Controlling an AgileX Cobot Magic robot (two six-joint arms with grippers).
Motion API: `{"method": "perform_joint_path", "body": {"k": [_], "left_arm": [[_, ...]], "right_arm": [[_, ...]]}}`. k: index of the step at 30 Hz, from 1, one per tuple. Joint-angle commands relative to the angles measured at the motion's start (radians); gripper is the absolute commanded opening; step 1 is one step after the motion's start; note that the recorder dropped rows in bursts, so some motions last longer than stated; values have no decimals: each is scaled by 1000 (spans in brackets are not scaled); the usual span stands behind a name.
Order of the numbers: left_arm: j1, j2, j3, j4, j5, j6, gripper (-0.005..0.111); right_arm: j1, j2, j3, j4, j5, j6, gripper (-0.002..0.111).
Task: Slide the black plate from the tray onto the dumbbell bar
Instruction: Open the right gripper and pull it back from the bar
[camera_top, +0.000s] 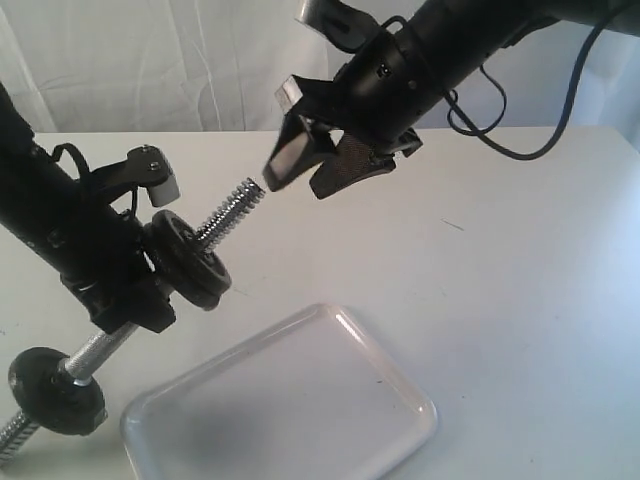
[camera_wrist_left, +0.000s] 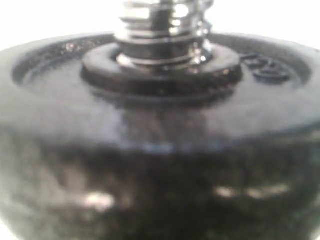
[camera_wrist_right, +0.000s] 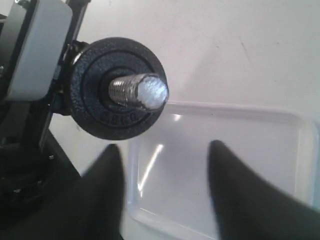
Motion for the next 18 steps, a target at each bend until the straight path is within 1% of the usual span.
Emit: {"method": "perform_joint_path", "body": {"k": [1,3,9,18], "left_arm": [[2,-8,-65,-91,0,10,0],[2,9,-92,-78,-3,10,0],[2,57,-186,-58,-3,10,0],[2,165,-269,-69,-1,15,0]], "right_arm": [[-5,-16,-10,-71,5,48,2],[-5,-18,-10,-78,5,54,0],[-5,-39,-6,-84,5,54,0],[-5,-106,-6,-84,5,66,0]]}}
